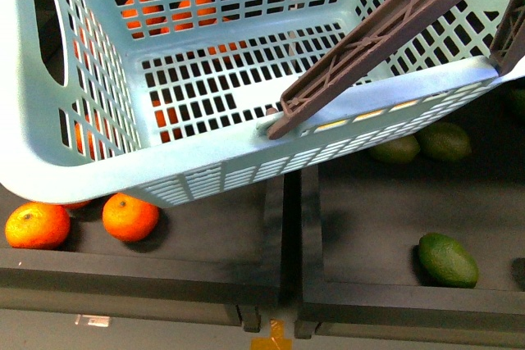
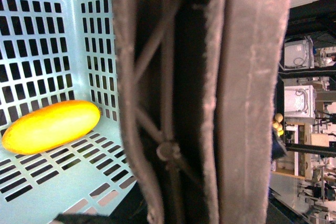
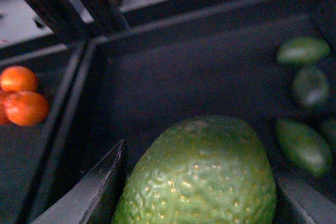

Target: Pick mango and avocado into basket

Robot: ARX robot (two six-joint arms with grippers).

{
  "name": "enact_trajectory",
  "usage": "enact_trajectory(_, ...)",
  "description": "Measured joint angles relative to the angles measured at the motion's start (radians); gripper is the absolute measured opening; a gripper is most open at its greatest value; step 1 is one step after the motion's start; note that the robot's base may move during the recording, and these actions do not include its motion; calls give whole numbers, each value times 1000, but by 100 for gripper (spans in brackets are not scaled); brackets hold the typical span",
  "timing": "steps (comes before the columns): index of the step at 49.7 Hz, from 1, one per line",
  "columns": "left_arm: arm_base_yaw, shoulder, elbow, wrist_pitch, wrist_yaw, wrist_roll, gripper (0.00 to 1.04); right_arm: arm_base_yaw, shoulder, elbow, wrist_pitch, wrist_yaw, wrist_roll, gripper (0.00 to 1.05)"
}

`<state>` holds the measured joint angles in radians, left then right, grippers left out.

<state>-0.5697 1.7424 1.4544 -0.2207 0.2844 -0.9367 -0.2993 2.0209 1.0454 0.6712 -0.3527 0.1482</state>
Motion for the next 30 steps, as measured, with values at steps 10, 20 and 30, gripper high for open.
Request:
enact_trajectory(10, 0, 0, 0, 0, -1, 0, 15, 114, -215, -64, 42, -71, 45, 58)
enact_trajectory(20, 0, 0, 0, 0, -1, 0, 15, 214, -308, -77, 55, -100, 64, 58)
enact_trajectory(30, 0, 0, 0, 0, 0, 0, 15, 352, -364, -94, 54, -105, 62, 58)
